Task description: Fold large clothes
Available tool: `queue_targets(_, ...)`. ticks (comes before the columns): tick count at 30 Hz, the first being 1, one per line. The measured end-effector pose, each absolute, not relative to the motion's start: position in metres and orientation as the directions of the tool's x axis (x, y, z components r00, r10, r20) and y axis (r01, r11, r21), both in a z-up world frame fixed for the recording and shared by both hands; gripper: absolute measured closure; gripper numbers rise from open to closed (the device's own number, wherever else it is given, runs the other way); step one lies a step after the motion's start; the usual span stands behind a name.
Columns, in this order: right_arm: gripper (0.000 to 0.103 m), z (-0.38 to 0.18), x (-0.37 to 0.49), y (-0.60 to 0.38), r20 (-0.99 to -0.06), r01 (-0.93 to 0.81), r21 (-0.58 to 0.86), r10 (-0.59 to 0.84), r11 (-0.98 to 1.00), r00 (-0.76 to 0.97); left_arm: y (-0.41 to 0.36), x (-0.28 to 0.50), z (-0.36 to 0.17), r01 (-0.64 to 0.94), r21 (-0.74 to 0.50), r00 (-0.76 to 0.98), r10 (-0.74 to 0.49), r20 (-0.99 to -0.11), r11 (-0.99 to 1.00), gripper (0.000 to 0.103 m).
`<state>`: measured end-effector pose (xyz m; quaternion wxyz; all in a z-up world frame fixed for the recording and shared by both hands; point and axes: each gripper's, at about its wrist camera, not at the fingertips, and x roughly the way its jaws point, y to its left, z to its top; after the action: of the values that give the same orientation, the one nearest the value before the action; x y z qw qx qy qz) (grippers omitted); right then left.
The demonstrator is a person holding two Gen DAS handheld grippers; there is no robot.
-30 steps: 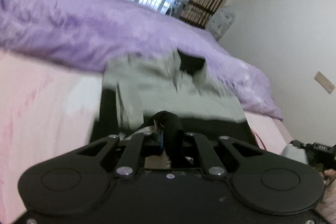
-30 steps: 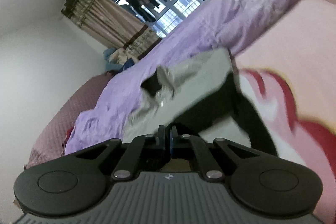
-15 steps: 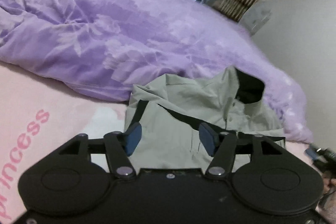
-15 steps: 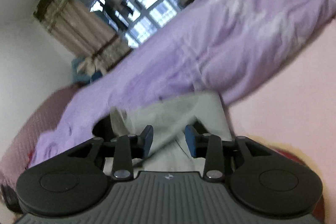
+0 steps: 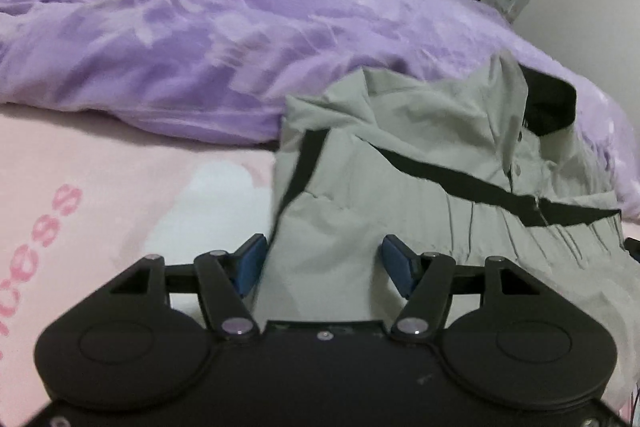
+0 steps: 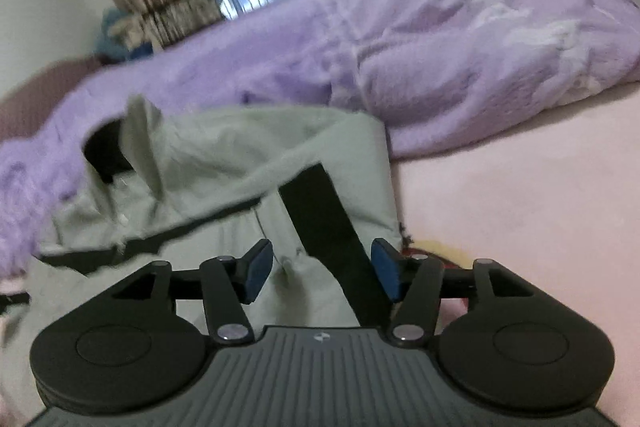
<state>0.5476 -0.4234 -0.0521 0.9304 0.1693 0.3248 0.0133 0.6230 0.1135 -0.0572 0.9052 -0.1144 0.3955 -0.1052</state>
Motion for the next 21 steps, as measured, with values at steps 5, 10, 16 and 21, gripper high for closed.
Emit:
queue_targets(5,0.094,-0.053,0.543,-0.409,-0.612,0.043,0.230,0.110,0.972,0.784,0.093,0.610,-0.054,0.122,-0.162,0.725,-0.199,-0.659,0.979,0.076)
queue_targets(10,0.098,-0.029,0.526,-0.405,-0.508,0.073,0.227,0.054,0.971,0.860,0.097,0.596,-0.026,0.135,-0.226,0.817,-0.238,-0.525,0.965,0.097)
queue_targets(16,0.098,-0.029,0.548,-0.409,-0.507,0.127,0.207,-0.005,0.970,0.862,0.085,0.625,-0.037,0.084,-0.188,0.810,-0.177,-0.559,0.978,0.092)
queue_targets(21,0.096,-0.066,0.564,-0.415,-0.568,0.170,0.218,-0.016,0.961,0.823,0.079,0.640,-0.074,0.063,-0.118,0.784,-0.123,-0.608,0.991,0.071)
